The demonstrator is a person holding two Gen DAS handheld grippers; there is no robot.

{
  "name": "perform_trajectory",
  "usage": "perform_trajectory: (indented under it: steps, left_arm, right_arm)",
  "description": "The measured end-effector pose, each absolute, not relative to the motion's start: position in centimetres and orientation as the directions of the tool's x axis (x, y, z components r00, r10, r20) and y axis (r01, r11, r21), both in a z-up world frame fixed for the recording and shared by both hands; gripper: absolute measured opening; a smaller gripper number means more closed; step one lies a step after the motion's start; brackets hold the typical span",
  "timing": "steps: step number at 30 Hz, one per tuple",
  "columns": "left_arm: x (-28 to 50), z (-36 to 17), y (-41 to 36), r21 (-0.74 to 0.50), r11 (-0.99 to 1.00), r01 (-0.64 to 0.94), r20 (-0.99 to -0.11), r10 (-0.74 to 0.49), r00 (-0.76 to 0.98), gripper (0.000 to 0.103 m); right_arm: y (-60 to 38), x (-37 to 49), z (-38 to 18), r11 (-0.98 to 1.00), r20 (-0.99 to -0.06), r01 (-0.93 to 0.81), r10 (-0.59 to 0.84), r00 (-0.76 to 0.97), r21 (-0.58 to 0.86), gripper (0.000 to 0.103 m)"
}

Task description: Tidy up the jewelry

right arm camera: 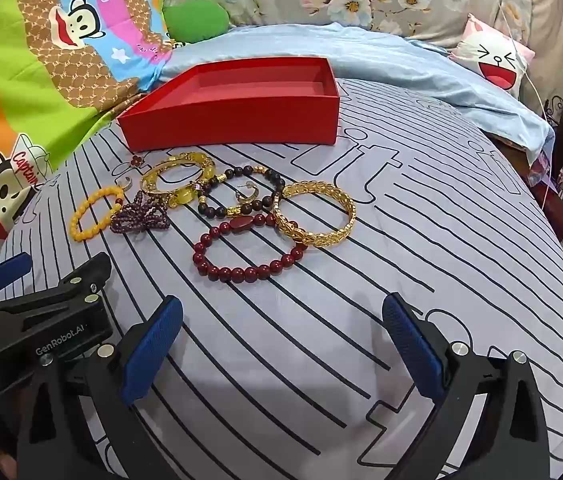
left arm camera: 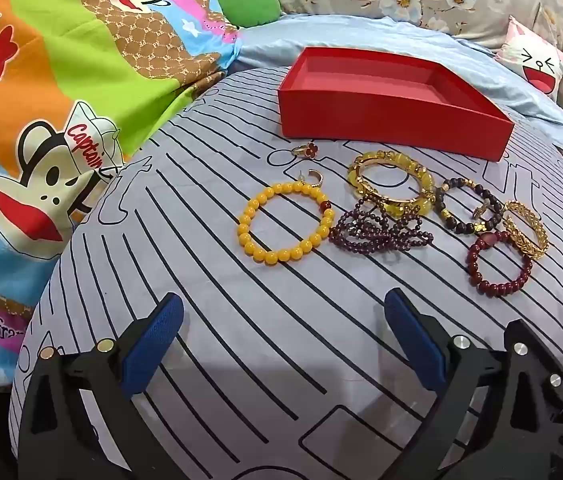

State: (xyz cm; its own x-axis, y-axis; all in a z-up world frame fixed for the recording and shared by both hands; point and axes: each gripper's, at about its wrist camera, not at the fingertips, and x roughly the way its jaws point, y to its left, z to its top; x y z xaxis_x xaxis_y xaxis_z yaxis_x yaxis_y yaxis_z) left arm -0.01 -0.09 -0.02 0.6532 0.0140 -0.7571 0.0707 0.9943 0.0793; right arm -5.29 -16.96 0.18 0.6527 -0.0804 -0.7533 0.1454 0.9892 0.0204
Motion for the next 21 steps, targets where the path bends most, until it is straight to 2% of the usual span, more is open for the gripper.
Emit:
perform_trajectory:
  steps: [21]
  left_arm:
    - [-0.1, 0.6, 0.2, 0.074, 0.995, 0.066, -0.753, 0.012, 0.658, 0.095]
  right_arm:
    - [-16.7, -5.3, 0.4, 0.991, -0.748, 0.136, -0.086, 0.658, 0.005, 0.097]
